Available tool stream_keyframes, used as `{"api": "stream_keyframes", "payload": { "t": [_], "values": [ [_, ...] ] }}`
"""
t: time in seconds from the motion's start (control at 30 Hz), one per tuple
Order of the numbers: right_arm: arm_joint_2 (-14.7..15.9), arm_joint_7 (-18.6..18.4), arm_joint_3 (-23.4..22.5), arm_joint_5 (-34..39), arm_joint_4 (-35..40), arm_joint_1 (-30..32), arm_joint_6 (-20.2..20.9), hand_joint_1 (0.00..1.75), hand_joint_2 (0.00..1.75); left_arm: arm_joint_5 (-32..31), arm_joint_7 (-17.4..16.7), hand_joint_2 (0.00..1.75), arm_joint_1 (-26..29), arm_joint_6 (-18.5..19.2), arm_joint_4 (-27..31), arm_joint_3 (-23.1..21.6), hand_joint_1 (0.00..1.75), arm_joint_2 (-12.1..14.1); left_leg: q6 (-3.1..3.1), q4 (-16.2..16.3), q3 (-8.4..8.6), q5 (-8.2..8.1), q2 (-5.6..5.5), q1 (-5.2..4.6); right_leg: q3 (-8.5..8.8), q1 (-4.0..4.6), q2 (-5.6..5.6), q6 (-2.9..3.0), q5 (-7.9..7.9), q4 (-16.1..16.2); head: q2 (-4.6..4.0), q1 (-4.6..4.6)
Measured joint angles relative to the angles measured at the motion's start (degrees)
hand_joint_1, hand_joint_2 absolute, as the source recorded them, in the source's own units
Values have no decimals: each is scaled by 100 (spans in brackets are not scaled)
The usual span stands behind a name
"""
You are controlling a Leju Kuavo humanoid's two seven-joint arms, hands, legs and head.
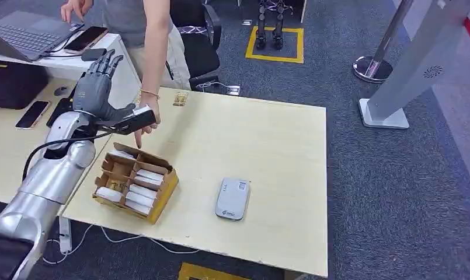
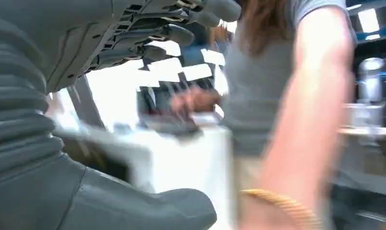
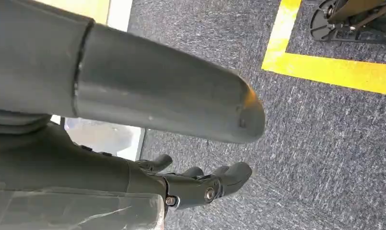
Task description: Pass the card to the sensor for recognition and then transmit it.
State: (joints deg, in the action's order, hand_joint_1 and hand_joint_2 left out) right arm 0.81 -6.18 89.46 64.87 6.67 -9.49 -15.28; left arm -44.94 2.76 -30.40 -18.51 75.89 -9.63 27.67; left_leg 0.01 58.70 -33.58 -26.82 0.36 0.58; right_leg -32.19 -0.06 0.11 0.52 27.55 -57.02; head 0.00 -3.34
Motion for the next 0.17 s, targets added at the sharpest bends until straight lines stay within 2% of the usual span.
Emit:
{"api": "stream_keyframes", "payload": {
  "t": [0.07, 0.17],
  "values": [
    [0, 30, 0, 39, 0, 29, -20, 0, 0, 983, 322, 175, 275, 244, 394, 220, 0, -96, 2, 0, -1, -1, 0, 0, 0, 0, 0, -2, 2, 0, 0, 0],
    [0, 83, 0, 81, 0, 70, -59, 0, 0, 2143, 650, 175, 652, 609, 895, 503, 0, -208, 2, 0, -2, -2, 1, 0, -1, 0, 1, -2, 2, 0, 0, 0]
  ]
}}
